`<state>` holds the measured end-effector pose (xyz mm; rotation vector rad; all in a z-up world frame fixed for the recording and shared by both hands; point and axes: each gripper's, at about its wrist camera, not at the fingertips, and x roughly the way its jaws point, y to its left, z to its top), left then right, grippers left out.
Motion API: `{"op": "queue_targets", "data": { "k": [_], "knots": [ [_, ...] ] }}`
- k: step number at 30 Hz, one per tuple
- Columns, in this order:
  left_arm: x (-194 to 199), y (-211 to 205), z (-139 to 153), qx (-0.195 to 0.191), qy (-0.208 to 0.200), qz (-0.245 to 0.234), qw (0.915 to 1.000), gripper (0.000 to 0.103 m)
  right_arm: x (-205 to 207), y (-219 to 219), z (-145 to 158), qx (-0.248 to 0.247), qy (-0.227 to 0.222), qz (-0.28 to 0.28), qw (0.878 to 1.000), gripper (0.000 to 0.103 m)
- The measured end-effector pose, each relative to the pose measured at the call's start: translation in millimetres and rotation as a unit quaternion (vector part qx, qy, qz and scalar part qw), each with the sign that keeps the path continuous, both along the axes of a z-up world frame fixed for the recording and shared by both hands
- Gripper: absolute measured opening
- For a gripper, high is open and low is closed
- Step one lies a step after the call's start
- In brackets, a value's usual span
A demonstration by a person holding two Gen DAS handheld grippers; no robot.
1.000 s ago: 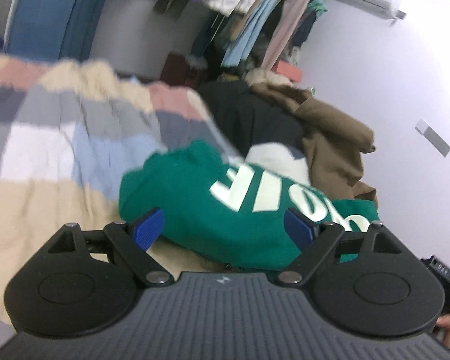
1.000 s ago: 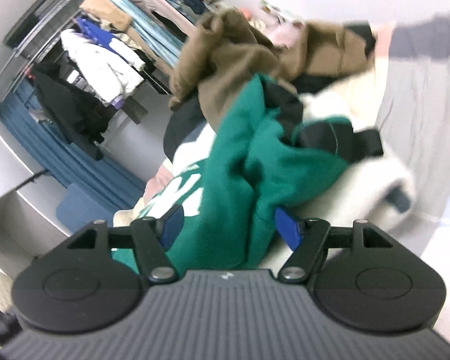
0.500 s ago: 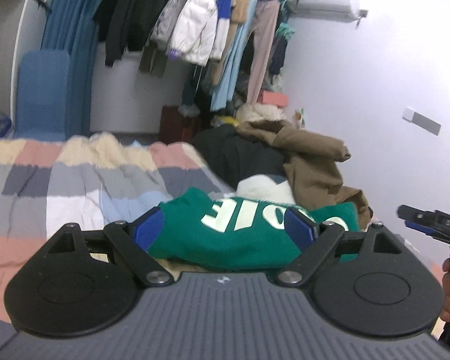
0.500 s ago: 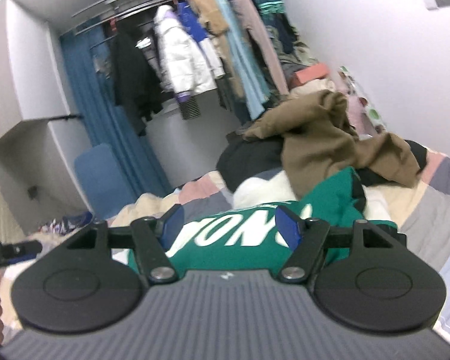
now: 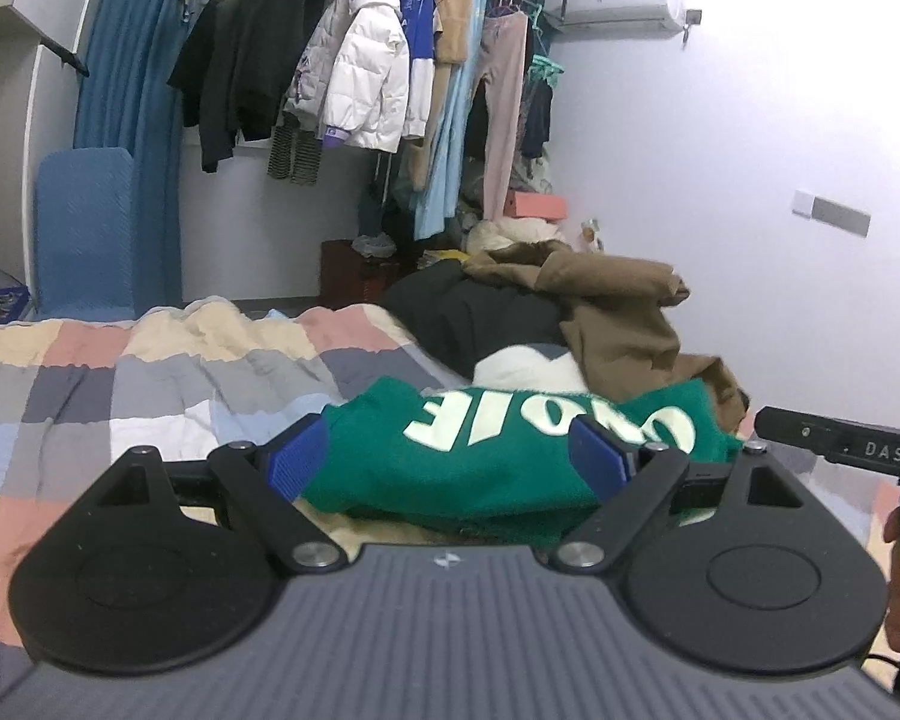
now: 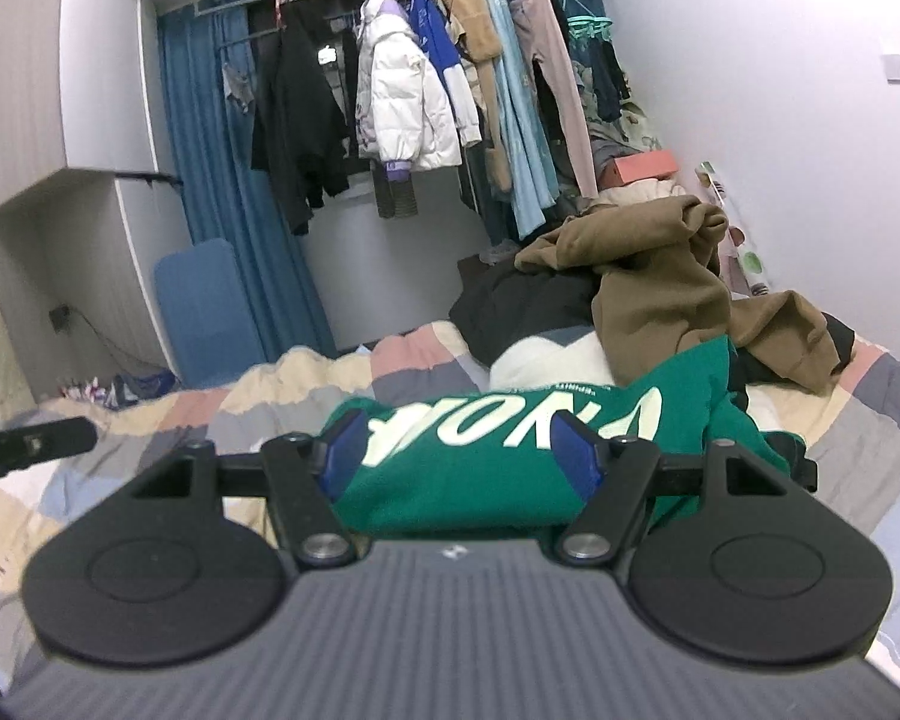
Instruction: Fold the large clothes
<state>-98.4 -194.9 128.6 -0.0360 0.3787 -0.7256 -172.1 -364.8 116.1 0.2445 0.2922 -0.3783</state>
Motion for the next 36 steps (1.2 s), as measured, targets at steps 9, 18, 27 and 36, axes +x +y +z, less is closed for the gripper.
{"op": "queue_targets", "data": {
  "k": [9,18,27,36],
  "knots": [
    [-14.6,10.6,-19.5,0.024,0.0,0.021,0.9995,0.09,-14.1,19.8,-18.9,-0.013,0.039,0.003,0.999,0.069],
    [-17.6,10.3,-26.2,0.024,0.006,0.024,0.9994,0.09,-10.0,27.9,-23.0,-0.012,0.046,0.013,0.999,0.069],
    [-19.4,11.9,-27.7,0.022,0.007,0.023,0.9995,0.09,-7.5,31.4,-22.3,-0.005,0.042,0.016,0.999,0.069],
    [-22.8,9.0,-26.9,0.027,0.004,0.027,0.9993,0.1,-4.8,36.1,-22.1,-0.012,0.052,0.017,0.998,0.069]
  ]
}}
